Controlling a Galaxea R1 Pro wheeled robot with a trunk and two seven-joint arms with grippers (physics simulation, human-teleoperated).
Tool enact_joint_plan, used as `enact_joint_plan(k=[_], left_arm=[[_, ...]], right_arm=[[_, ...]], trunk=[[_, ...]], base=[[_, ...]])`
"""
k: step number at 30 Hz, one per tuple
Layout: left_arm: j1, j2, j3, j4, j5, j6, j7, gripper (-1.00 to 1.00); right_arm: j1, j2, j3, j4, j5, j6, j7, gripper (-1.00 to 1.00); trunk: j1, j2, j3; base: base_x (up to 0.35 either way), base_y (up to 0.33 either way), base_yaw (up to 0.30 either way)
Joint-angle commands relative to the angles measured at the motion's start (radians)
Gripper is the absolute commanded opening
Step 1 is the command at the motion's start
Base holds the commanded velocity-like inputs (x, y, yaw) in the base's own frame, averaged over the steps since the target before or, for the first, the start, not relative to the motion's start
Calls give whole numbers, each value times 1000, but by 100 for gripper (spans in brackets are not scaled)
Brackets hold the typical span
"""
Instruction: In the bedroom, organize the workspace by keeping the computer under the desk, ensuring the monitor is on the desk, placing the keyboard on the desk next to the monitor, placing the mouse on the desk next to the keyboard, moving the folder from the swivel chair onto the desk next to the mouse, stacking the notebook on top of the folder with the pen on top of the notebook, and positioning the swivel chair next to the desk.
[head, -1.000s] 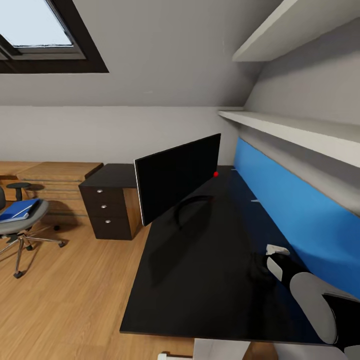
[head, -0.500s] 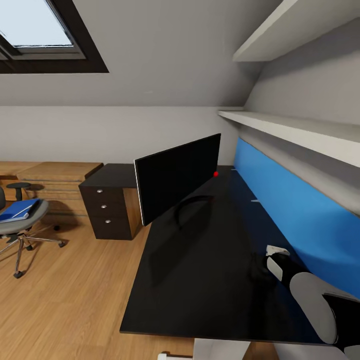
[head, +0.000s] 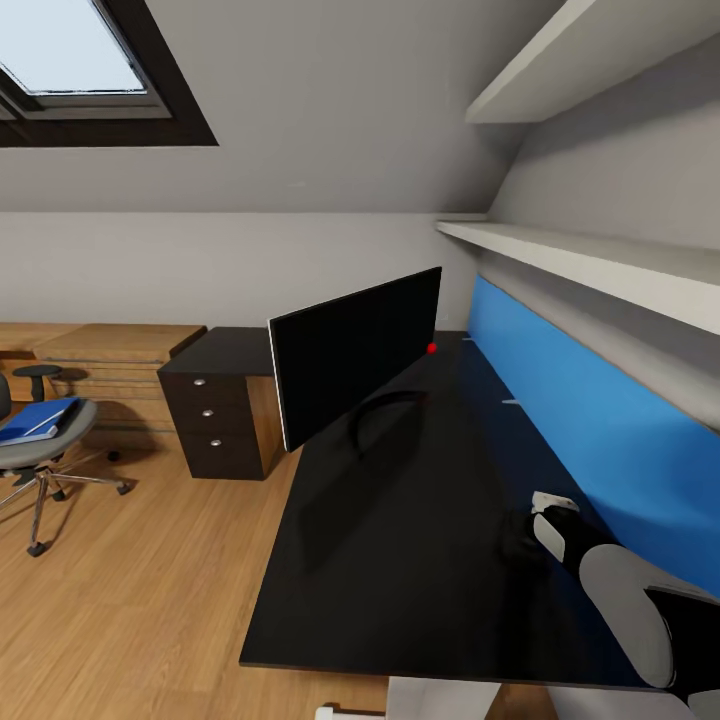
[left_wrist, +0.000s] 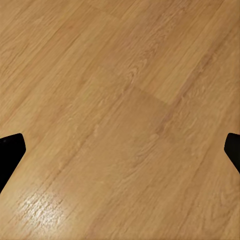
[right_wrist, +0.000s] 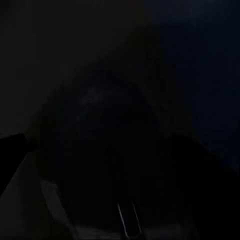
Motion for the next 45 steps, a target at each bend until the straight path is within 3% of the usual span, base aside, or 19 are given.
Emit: enact_joint_plan(k=[1,24,28,37,41,44,45], left_arm=[[0,0,-2,0,9,-3,1,100],[0,0,-5,0,9,-3,-4,100],[0,0,-7,2,6,-4,-8,100],[0,0,-7,2,6,-5,-8,100],[-1,0,-7,2,6,-5,-8,100],[0,0,-7,3,6,-5,-8,100],[0,0,-7,3,6,-5,-8,100]], right_arm=[[0,1,-1,-1,-5,6,-4,-100],[0,4,3,-9,-5,1,-3,-100],[0,34,1,-37,-7,-43,-1,-100],[0,91,2,-53,-2,-52,-3,-100],[0,171,4,-82,5,-52,-37,-100],[1,244,7,-96,6,-52,-177,-100],[2,258,8,-97,6,-52,-210,-100]], trunk=[[0,-1,-1],[0,-1,-1],[-15,27,11],[-50,90,40],[-58,104,46],[-58,104,46],[-58,104,46]], base=[[0,0,0],[0,0,0],[0,0,0],[0,0,0],[0,0,0],[0,0,0],[0,0,0]])
